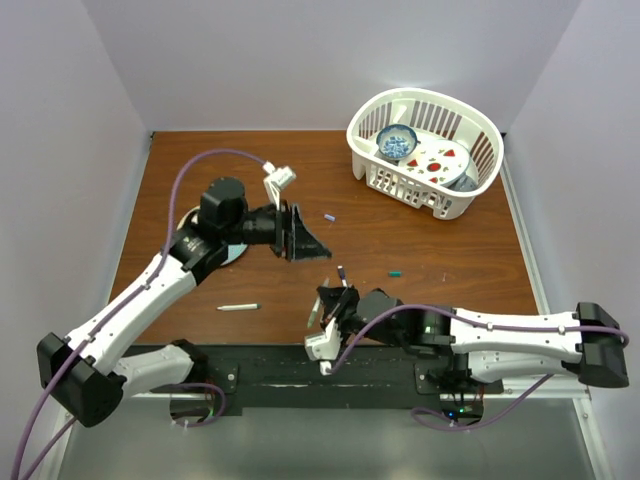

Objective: Insert the pens into the pen caps

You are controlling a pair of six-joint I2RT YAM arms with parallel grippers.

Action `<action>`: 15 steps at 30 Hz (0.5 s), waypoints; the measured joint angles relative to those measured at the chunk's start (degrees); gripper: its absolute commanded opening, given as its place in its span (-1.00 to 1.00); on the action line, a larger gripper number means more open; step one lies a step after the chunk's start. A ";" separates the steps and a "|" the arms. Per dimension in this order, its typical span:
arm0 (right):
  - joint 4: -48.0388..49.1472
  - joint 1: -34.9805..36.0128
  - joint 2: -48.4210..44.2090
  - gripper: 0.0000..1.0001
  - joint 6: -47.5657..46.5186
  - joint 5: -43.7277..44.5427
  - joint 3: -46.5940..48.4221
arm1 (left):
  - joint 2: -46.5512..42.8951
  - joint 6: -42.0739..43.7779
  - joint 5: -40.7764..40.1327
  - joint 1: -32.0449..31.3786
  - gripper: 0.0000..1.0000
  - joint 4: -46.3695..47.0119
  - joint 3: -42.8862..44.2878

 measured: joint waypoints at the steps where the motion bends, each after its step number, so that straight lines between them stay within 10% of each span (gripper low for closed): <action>1: 0.46 0.11 -0.46 -1.00 2.19 -1.33 -1.53 | 0.02 0.63 -3.26 0.55 0.51 -0.28 1.44; 9: 13.42 0.28 -12.22 -1.00 29.16 -8.37 -12.37 | 1.40 2.51 -27.91 6.01 0.45 -3.93 5.33; 15: 11.89 0.24 -5.44 -1.00 52.54 -6.45 -2.91 | 2.45 5.16 -29.90 8.22 0.37 -3.37 3.30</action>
